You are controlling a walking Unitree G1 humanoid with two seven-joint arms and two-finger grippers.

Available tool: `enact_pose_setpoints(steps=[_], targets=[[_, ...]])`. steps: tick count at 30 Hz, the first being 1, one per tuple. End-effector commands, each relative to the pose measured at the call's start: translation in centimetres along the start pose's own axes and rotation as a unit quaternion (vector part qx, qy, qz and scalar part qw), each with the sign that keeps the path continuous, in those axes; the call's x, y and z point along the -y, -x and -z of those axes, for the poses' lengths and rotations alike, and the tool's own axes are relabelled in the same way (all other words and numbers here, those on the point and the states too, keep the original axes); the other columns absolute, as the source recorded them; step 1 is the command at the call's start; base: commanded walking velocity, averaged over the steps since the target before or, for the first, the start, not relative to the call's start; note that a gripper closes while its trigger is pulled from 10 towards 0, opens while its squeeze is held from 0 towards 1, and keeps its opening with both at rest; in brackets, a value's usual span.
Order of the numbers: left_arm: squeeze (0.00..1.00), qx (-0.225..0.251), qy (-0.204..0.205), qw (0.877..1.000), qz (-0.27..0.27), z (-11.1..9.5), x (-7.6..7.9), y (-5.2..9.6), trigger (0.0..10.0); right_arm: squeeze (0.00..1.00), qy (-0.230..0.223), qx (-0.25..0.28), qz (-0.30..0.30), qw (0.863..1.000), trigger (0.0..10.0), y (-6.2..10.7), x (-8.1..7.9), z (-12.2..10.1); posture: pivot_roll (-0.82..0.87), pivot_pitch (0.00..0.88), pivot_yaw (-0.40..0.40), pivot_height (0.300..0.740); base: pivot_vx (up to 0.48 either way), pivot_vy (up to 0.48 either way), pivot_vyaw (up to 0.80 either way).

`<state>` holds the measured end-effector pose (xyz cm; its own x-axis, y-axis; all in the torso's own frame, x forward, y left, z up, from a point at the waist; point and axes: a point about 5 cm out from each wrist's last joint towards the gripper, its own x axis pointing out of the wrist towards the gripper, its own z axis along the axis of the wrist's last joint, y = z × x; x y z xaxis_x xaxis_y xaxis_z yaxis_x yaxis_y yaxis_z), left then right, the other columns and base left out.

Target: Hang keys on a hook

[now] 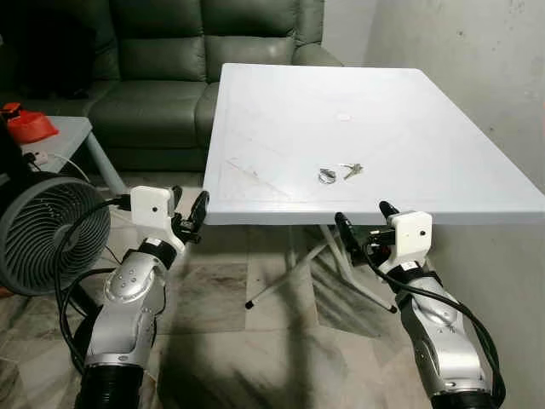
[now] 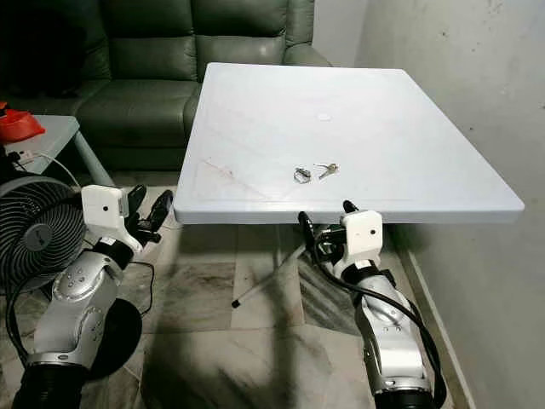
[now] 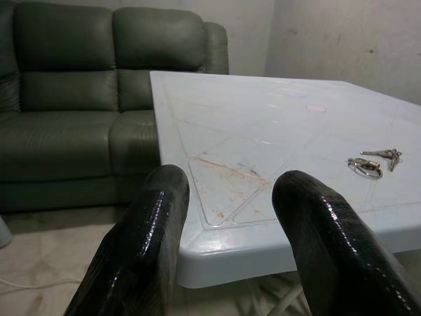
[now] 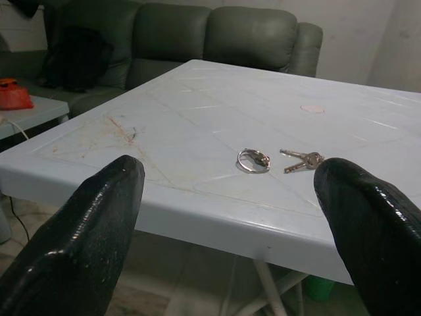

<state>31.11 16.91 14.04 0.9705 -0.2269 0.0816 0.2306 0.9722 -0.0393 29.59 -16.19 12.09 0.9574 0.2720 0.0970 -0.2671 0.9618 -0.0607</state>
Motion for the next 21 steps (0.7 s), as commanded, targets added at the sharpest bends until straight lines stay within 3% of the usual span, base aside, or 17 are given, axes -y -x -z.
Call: enact_pose_setpoints(steps=[1, 10, 21], targets=[[0.00, 0.005, -0.004, 1.000, 0.004, -0.45, -0.06, 0.08, 10.0, 0.00, 0.004, 0.007, -0.005, 1.000, 10.0, -0.12, -0.06, -0.53, -0.06, 0.000, -0.020, 0.740, 0.000, 0.000, 0.00], [0.00, 0.003, 0.000, 1.000, 0.005, -0.41, -0.02, 0.06, 10.0, 0.00, 0.005, 0.007, -0.005, 1.000, 10.0, -0.07, -0.01, -0.53, -0.06, 0.000, -0.018, 0.740, 0.114, 0.000, 0.00], [0.00, 0.001, 0.002, 1.000, 0.008, -0.34, 0.08, -0.05, 10.0, 0.00, 0.004, 0.007, -0.005, 1.000, 10.0, -0.03, -0.04, -0.54, -0.06, 0.000, -0.016, 0.740, 0.412, 0.000, 0.00]])
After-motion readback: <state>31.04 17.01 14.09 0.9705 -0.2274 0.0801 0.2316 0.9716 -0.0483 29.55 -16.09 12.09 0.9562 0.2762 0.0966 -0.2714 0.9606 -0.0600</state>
